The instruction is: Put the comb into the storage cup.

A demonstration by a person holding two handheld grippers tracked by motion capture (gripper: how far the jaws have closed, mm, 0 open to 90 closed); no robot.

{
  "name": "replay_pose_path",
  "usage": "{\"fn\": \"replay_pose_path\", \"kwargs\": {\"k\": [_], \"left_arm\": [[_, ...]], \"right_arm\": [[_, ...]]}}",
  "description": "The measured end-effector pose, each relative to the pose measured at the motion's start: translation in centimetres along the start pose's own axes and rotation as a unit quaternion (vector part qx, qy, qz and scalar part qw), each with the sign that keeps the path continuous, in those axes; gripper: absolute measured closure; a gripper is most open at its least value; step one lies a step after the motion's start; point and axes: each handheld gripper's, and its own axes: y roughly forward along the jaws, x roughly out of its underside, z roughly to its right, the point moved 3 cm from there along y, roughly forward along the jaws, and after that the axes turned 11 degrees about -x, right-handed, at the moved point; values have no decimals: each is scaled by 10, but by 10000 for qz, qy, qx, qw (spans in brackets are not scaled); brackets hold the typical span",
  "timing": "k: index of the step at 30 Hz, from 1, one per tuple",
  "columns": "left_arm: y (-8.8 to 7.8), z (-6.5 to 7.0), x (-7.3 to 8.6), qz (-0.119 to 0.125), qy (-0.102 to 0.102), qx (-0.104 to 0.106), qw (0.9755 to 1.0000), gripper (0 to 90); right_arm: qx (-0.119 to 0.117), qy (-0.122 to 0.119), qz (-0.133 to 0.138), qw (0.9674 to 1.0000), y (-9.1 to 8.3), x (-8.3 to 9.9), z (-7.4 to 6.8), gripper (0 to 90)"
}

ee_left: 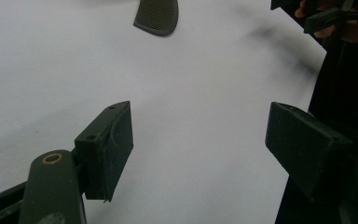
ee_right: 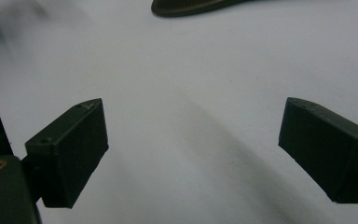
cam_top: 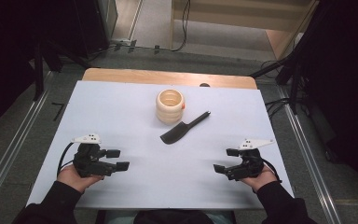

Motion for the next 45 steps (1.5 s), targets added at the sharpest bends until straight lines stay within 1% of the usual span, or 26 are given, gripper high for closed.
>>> {"fn": "replay_pose_path", "kwargs": {"k": [3,11,12,13,15,18,19,20,22,23,24,26,27,28,29,30,31,36,38,41,42,45], "left_arm": [[0,0,0,-5,-6,6,10000,239],[0,0,0,8,-13,-2,10000,239],[-1,0,0,11,-10,-2,10000,239],[-1,-1,0,24,-20,-1,10000,239],[-1,-2,-1,26,-23,-11,10000,239],[-1,-2,-1,22,-30,-26,10000,239],[-1,-2,-1,22,-30,-26,10000,239],[-1,-2,-1,14,-31,-25,10000,239],[-1,-2,0,4,-28,-24,10000,239],[-1,-2,0,4,-26,-30,10000,239],[-1,-2,0,4,-26,-30,10000,239],[-2,-3,0,14,-28,-35,10000,239],[-2,-3,0,14,-28,-35,10000,239],[-2,-3,0,18,-34,-35,10000,239],[-2,-3,-1,22,-42,-36,10000,239],[-2,-3,-1,29,-38,-35,10000,239],[-2,-3,-1,31,-34,-30,10000,239],[-2,-3,0,24,-40,-39,10000,239],[-2,-3,0,27,-53,-31,10000,239],[-2,-3,0,17,-48,-30,10000,239],[-2,-3,0,15,-48,-32,10000,239],[-2,-3,0,13,-45,-32,10000,239]], "right_arm": [[-43,30,-57,10000,1,0,1,65],[-67,32,-74,9999,1,0,2,65],[-11,72,-37,10000,2,-1,2,65],[-11,72,-37,10000,2,-1,2,65],[61,96,10,9999,1,-3,5,64],[189,275,163,9993,2,-11,12,64],[189,275,163,9993,2,-11,12,64],[285,258,168,9991,4,-15,15,64],[315,261,168,9990,5,-17,16,64],[387,252,178,9988,7,-23,17,64],[387,252,178,9988,7,-23,17,64],[466,202,205,9985,9,-32,18,65],[466,202,205,9985,9,-32,18,65],[536,154,241,9982,10,-38,20,108],[536,154,241,9982,10,-38,20,108],[544,115,277,9981,9,-41,21,138],[498,161,362,9980,11,-46,23,138],[534,126,315,9980,15,-52,27,138],[540,149,293,9980,18,-55,29,138],[523,158,311,9980,22,-61,30,138],[529,127,303,9981,23,-63,31,138],[554,158,313,9979,26,-70,33,139]]}}
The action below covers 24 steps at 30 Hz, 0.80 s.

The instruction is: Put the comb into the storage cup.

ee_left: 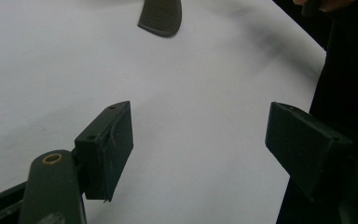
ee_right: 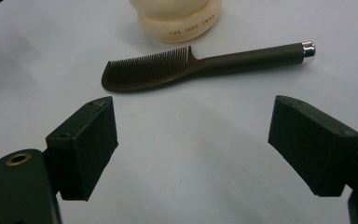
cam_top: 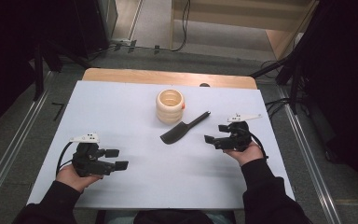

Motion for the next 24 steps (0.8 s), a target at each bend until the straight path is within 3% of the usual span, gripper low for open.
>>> {"fn": "replay_pose_path", "kwargs": {"k": [5,24], "left_arm": [[0,0,0,-8,0,-4,10000,239],[0,-1,1,-2,-25,22,10000,239]], "right_arm": [[-90,80,11,9999,5,-8,3,140],[-11,159,34,9999,29,-40,24,175]]}}
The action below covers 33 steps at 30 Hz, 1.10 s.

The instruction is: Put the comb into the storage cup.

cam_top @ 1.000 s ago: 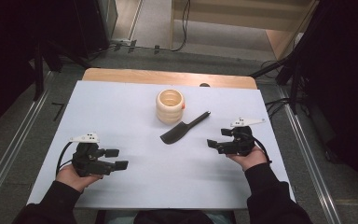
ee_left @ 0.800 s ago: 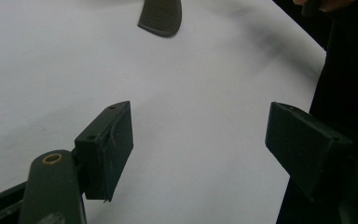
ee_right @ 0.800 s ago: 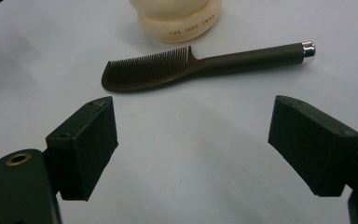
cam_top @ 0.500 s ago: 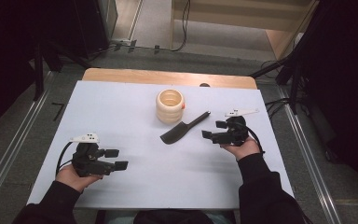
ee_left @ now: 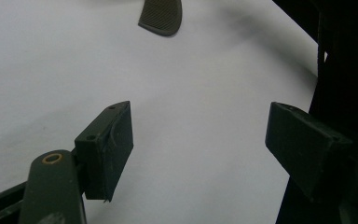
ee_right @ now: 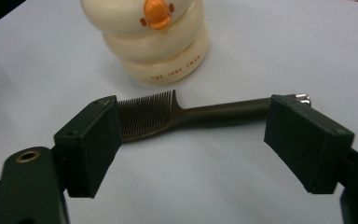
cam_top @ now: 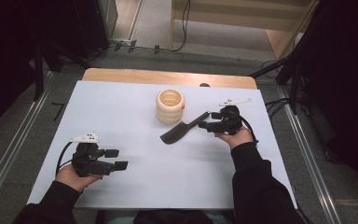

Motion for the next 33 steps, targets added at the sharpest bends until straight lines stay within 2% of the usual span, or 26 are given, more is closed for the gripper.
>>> {"fn": "replay_pose_path", "kwargs": {"k": [6,8,9,10,11,12,13,14,15,17,24,33], "left_arm": [[0,-1,0,-3,4,9,10000,239],[0,-1,0,-4,4,9,10000,239],[0,-1,0,-5,0,15,10000,239],[0,-1,0,-5,0,15,10000,239],[0,-1,0,-9,5,11,10000,239],[0,-1,0,-7,4,14,10000,239],[0,-1,1,-3,3,17,10000,239],[0,-1,1,-1,2,20,10000,239],[-1,-1,1,1,2,22,10000,239],[-1,-1,1,5,-5,16,10000,239],[-1,-1,1,9,-9,24,10000,239],[-2,-2,1,35,-42,32,10000,239]], "right_arm": [[74,-36,-34,10000,9,-11,6,193],[37,-32,-12,10000,12,-15,8,229],[14,-75,43,10000,15,-18,11,327],[14,-75,43,10000,15,-18,11,327],[112,-98,-17,9999,19,-22,16,448],[112,-98,-17,9999,19,-22,16,448],[188,-56,-63,9998,21,-24,18,527],[276,47,-156,9995,25,-26,24,682],[276,47,-156,9995,25,-26,24,682],[403,112,-272,9988,32,-25,35,873],[594,207,-517,9967,50,-18,56,878],[602,110,-912,9939,64,-16,55,878]]}}
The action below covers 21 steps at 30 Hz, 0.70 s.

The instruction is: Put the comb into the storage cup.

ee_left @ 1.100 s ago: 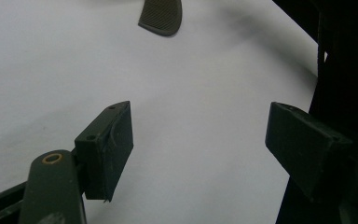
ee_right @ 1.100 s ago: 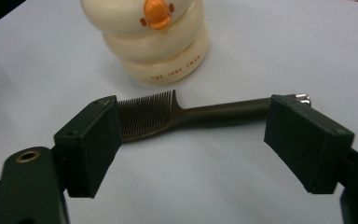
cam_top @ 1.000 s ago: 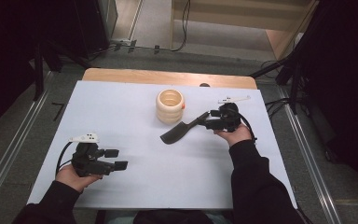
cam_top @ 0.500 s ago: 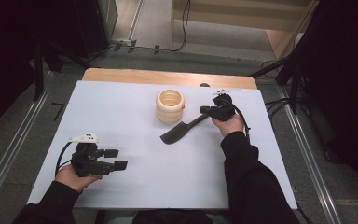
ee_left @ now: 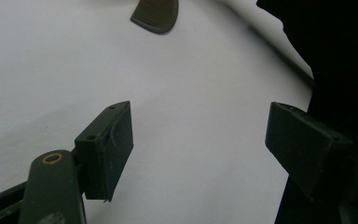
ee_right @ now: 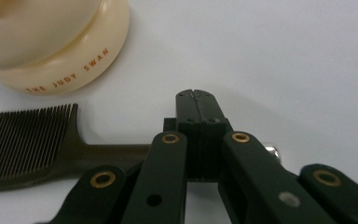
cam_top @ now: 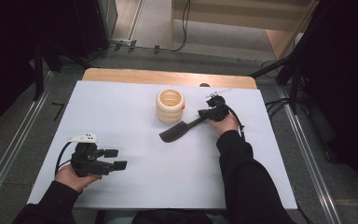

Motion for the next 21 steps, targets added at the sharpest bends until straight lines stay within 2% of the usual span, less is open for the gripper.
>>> {"fn": "replay_pose_path", "kwargs": {"k": [3,4,8,11,16,21], "left_arm": [[0,0,0,2,4,-3,10000,239],[0,1,0,-3,13,0,10000,239],[0,1,0,-4,14,-4,10000,239],[0,0,0,-19,14,-19,10000,239],[0,1,0,-17,22,-23,10000,239],[0,1,0,-25,45,-22,10000,239]], "right_arm": [[-72,-40,-158,9998,0,2,-2,878],[-94,14,-228,9997,0,3,-3,878],[-169,-145,-406,9989,-3,5,-7,878],[-318,-237,-567,9976,-7,8,-12,878],[-397,-336,-724,9960,-7,14,-18,878],[-517,-328,-721,9955,-8,23,-22,879]]}}
